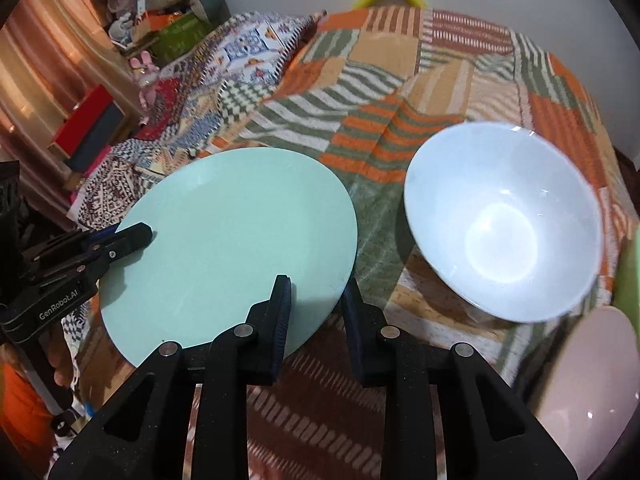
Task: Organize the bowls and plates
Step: 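Lift the mint green plate with both grippers toward the white plate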
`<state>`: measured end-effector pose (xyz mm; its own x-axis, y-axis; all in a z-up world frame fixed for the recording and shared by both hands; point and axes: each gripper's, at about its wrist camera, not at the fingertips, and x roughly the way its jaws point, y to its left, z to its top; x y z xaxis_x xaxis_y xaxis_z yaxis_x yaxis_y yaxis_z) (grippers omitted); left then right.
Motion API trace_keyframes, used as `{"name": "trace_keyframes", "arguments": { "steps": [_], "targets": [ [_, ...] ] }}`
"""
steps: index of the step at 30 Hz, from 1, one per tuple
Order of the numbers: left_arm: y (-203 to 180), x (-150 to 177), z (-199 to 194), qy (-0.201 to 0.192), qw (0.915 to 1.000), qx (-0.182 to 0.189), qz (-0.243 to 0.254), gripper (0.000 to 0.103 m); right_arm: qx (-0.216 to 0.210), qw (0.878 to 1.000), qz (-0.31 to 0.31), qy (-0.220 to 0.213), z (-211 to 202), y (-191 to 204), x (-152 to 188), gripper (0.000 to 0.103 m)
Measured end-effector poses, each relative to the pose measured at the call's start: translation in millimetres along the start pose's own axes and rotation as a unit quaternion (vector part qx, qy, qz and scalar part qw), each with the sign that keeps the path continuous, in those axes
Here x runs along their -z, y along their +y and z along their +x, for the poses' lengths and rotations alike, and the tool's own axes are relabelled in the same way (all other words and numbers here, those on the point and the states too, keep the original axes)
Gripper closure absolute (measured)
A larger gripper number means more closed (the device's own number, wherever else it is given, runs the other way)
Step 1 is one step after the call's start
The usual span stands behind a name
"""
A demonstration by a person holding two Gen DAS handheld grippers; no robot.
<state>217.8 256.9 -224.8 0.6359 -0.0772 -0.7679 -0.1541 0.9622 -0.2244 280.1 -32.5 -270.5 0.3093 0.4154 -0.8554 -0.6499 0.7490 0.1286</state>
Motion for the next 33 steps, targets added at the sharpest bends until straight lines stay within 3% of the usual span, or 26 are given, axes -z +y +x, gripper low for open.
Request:
{"name": "trace_keyframes", "arguments": {
  "steps": [7, 19, 26, 33],
  "targets": [
    [-29.7, 3.0, -54.7, -0.035, 0.9991, 0.007, 0.021, 0.081, -0.002, 0.999, -0.010, -0.047, -54.1, 5.7, 14.0, 0.080],
    [-101.2, 32.3, -133.2, -0.080, 0.9940, 0.025, 0.071, 0.081, 0.000, 0.993, 0.002, -0.115, -142.9, -1.6, 70.4, 0.080],
    [-142.7, 60.5, -147.3, -0.068, 0.9923, 0.043, 0.095, 0.081, 0.009, 0.991, 0.021, -0.129, -173.5, -20.4, 111.9, 0.080],
    [-174.9, 91.2, -136.9, -0.032, 0.9927, 0.064, 0.097, 0.081, 0.022, 0.991, 0.046, -0.123, -181.6, -41.3, 154.4, 0.080]
  ]
}}
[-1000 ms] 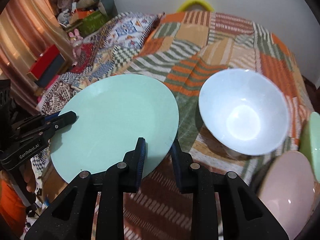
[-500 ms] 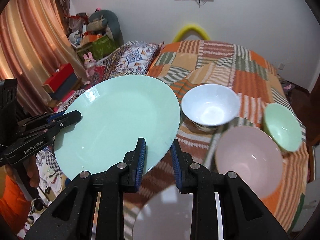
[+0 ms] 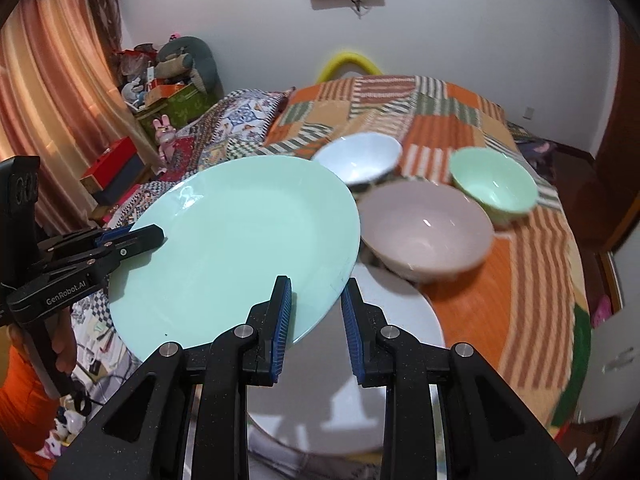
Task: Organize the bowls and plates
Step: 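Lift the mint green plate with both grippers toward the white plate, then lower the mint green plate onto the white plate and open both grippers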
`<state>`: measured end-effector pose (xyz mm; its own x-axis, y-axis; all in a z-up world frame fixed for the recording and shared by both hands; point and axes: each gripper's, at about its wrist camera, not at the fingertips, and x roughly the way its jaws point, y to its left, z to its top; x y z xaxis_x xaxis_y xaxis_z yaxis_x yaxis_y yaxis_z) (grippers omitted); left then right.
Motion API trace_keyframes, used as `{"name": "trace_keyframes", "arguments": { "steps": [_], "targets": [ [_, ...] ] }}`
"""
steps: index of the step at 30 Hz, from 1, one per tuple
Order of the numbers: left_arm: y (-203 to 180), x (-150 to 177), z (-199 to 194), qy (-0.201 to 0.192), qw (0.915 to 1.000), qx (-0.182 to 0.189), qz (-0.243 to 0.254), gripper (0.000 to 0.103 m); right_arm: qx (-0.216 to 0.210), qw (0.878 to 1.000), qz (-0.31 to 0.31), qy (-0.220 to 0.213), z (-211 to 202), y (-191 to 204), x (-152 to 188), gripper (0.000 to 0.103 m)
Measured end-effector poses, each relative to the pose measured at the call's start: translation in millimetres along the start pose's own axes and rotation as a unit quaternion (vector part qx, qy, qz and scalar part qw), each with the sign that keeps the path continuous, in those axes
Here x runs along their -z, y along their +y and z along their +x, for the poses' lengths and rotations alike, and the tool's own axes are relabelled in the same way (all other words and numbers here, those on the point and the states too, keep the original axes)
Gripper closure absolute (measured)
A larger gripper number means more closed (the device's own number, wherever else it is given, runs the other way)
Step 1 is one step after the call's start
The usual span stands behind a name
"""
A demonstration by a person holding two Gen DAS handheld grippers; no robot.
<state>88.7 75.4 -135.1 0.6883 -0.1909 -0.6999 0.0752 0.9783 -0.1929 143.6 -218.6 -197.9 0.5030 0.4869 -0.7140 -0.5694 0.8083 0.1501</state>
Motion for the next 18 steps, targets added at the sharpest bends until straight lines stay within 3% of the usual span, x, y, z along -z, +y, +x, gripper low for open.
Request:
{"name": "trace_keyframes", "arguments": {
  "steps": [18],
  "targets": [
    [-50.5, 27.3, 56.9, 0.083, 0.9957, 0.012, 0.041, 0.081, 0.019, 0.996, 0.074, 0.035, -1.3, -49.9, 68.3, 0.080]
  ]
}}
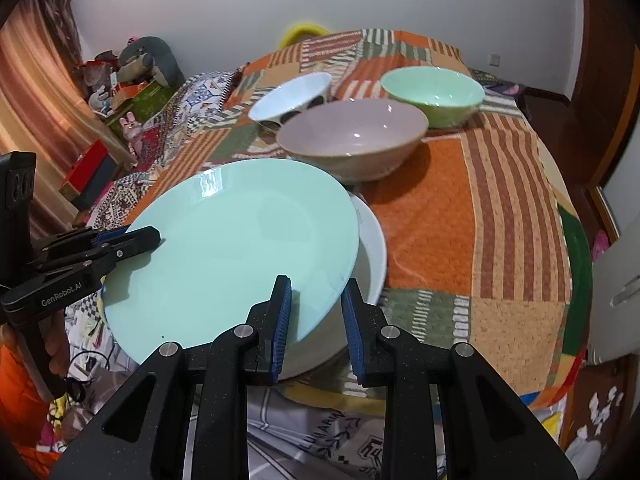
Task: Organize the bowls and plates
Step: 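Lower the mint green plate onto the white plate and open both grippers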
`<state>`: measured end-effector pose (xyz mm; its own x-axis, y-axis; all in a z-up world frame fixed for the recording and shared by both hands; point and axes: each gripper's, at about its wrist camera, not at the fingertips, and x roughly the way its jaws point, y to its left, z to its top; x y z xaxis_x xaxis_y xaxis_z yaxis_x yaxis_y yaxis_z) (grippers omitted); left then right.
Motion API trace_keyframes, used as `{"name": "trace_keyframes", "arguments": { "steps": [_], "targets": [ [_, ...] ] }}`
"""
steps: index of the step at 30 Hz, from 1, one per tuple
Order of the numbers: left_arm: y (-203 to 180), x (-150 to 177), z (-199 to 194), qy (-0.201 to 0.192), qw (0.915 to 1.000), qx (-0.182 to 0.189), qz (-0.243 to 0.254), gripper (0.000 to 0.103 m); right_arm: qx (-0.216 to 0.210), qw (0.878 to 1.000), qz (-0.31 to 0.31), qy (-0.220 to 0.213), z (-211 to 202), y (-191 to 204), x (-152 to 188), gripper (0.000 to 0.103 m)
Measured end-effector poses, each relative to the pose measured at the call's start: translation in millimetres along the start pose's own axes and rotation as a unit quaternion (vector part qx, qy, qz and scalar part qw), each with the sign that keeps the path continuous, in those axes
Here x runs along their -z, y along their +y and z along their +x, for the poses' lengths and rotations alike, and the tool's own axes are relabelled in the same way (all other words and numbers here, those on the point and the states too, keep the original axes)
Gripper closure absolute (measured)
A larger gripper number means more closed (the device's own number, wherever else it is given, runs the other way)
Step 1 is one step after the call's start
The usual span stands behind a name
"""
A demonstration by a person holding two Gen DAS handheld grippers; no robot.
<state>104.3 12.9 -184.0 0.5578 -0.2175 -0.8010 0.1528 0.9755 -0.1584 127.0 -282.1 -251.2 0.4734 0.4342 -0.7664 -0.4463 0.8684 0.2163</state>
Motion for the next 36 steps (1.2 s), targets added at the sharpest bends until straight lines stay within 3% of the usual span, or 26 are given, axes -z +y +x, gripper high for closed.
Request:
{"name": "trace_keyframes", "arguments": {
  "steps": [13, 21, 29, 36],
  "targets": [
    [3.3, 1.3, 31.8, 0.038, 0.9992, 0.008, -0.009, 0.080, 0.012, 1.000, 0.013, 0.019, 13.8, -7.4, 9.6, 0.079],
    [11.3, 1.3, 38.2, 0.041, 0.9988, 0.012, -0.024, 0.080, 0.012, 1.000, 0.009, 0.017, 17.2, -4.3, 5.6, 0.079],
    [14.6, 0.2, 44.3, 0.051, 0.9984, -0.023, -0.009, 0.077, 0.000, 1.000, 0.012, 0.025, 24.8, -0.9, 5.9, 0.078],
    [13.7, 7.4, 50.2, 0.056, 0.9981, -0.025, 0.001, 0.076, 0.013, 1.000, -0.005, 0.026, 25.1, 3.0, 1.6, 0.077]
  ]
}}
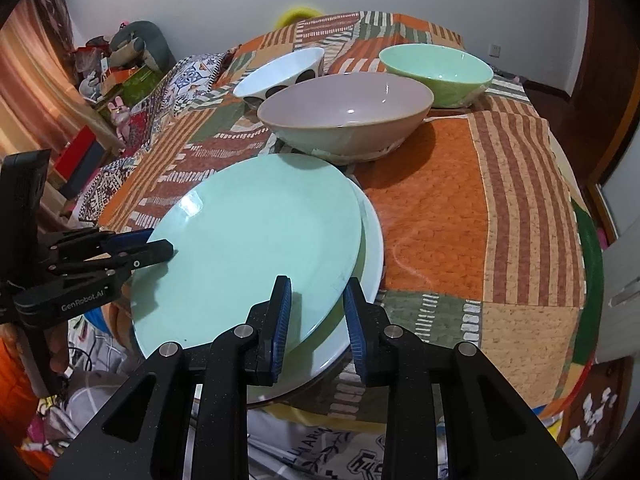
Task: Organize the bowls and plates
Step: 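Lower the mint green plate onto the white plate and open both grippers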
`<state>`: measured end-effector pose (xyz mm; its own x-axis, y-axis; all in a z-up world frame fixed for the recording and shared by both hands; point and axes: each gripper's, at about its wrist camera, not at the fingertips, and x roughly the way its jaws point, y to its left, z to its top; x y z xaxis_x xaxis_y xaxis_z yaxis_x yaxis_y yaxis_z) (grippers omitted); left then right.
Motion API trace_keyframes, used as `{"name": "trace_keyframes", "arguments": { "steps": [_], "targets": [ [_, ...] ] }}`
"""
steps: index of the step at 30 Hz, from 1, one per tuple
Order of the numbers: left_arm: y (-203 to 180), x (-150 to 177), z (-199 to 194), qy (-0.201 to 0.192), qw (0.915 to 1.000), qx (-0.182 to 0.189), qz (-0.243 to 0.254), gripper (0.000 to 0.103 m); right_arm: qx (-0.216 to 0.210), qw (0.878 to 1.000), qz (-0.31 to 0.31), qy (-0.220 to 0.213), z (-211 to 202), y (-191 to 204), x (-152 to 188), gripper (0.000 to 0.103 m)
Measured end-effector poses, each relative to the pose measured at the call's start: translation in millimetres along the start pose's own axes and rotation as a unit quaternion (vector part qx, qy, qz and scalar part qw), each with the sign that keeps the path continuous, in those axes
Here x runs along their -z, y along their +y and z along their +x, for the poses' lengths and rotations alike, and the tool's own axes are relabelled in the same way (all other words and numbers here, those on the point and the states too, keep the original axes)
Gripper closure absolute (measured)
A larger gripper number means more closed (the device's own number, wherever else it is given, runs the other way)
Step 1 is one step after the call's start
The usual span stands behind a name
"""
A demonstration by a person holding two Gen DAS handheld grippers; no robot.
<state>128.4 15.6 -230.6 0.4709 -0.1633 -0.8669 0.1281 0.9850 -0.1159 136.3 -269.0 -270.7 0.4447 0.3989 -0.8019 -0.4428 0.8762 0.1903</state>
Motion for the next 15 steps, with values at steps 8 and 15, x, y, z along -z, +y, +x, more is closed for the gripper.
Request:
{"name": "trace_keyframes", "arguments": {
  "steps": [8, 15],
  "targets": [
    [3.0, -3.1, -5.5, -0.005, 1.0000, -0.002, -0.001, 0.076, 0.004, 1.000, -0.006, 0.007, -1.2, 1.5, -1.6, 0.075],
    [2.8, -14.6, -25.8, -0.030, 0.9995, -0.008, 0.003, 0.076, 0.025, 0.999, -0.006, -0.038, -25.6, -5.9, -7.5, 0.054]
  ]
}}
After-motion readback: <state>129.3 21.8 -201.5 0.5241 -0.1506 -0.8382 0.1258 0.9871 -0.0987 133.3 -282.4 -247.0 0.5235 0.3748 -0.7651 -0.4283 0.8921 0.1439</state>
